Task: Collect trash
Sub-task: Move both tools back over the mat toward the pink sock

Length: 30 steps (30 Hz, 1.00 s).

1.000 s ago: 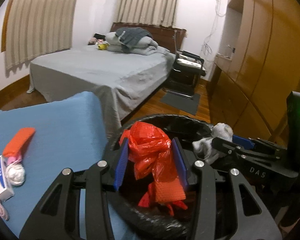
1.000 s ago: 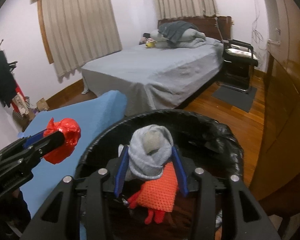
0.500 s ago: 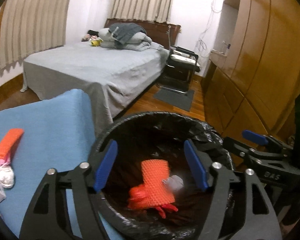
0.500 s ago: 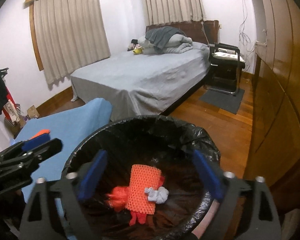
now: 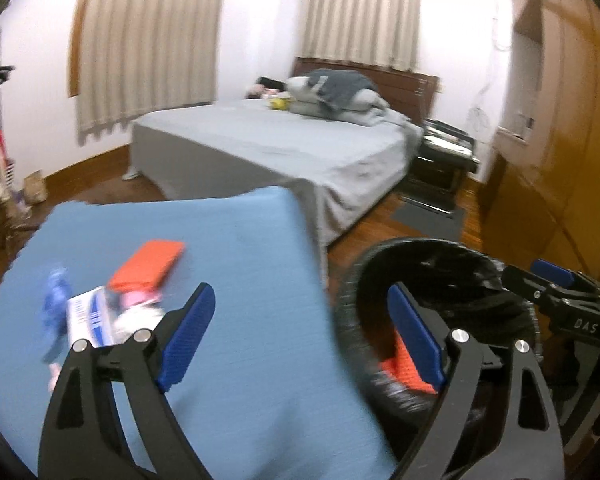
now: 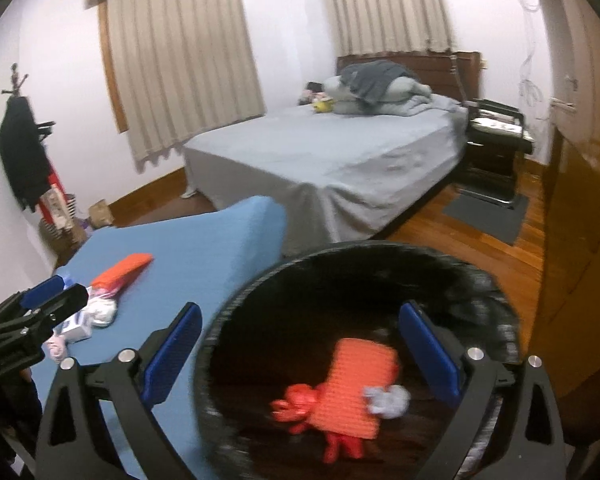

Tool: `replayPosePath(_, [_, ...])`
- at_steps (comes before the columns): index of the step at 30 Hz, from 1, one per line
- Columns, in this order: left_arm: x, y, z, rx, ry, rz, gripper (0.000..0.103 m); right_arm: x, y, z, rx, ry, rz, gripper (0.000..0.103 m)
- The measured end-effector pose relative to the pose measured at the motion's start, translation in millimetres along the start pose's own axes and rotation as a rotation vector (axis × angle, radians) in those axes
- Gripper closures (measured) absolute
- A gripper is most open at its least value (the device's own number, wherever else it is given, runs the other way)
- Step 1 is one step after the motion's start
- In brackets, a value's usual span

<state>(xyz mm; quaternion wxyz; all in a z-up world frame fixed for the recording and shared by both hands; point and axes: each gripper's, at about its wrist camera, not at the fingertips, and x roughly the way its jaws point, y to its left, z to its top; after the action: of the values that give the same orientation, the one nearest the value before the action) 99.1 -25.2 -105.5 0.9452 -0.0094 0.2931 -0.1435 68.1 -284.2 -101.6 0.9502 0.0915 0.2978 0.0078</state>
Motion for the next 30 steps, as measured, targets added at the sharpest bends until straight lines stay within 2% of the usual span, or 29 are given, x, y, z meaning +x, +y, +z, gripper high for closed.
replayPosePath(9, [-27,76,-16,-0.079,0.012,0.165,0.017,28,80,-7,-0.079,0.022,0.131,0.006])
replayPosePath(17, [-36,138,-36,-0.154,0.045,0.299,0.017,52,132,-20,-0.127,0.060,0.199,0.006])
replayPosePath(22, [-35,169,-53,-0.199,0.083,0.343,0.018,69,155,-29,-0.159,0.098,0.223,0.006])
replayPosePath(30, [-23,191,-69,-0.249,0.137,0.360,0.019,83,170,-38,-0.180,0.122,0.237,0.006])
